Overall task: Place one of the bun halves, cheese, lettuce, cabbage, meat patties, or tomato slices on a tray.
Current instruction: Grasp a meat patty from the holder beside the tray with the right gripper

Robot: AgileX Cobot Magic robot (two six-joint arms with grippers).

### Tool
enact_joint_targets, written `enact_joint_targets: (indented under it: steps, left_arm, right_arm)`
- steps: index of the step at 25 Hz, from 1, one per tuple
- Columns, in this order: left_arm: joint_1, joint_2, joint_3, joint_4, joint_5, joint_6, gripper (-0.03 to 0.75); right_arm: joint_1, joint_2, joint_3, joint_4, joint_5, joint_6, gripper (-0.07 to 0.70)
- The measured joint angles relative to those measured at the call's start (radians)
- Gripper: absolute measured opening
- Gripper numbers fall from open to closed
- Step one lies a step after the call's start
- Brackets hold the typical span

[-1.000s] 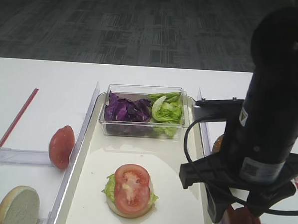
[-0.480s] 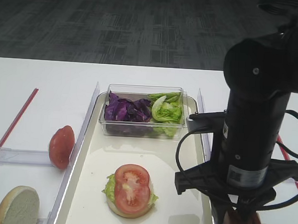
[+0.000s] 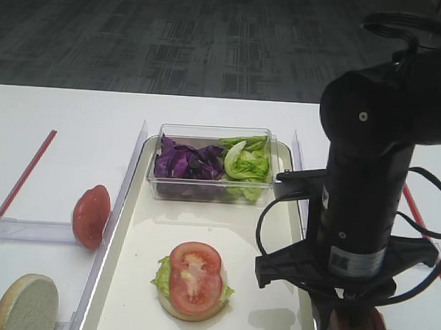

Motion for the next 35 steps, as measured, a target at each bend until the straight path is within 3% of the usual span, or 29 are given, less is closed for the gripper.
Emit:
enact_joint_targets:
  steps: [6,12,35]
  left_arm:
    - [0.000,0.000,0.000,0.000,0.000,0.000,0.433]
    - [0.000,0.000,0.000,0.000,0.000,0.000,0.433]
    - [0.000,0.000,0.000,0.000,0.000,0.000,0.433]
  right_arm:
    - [0.000,0.016,-0.004,0.000,0.002,0.000,0.274]
    - [0.000,0.016,-0.006,-0.020,0.018,0.000,0.126]
    - [0.000,-0.067,-0.006,0.035,0.039,-0.039,0.120]
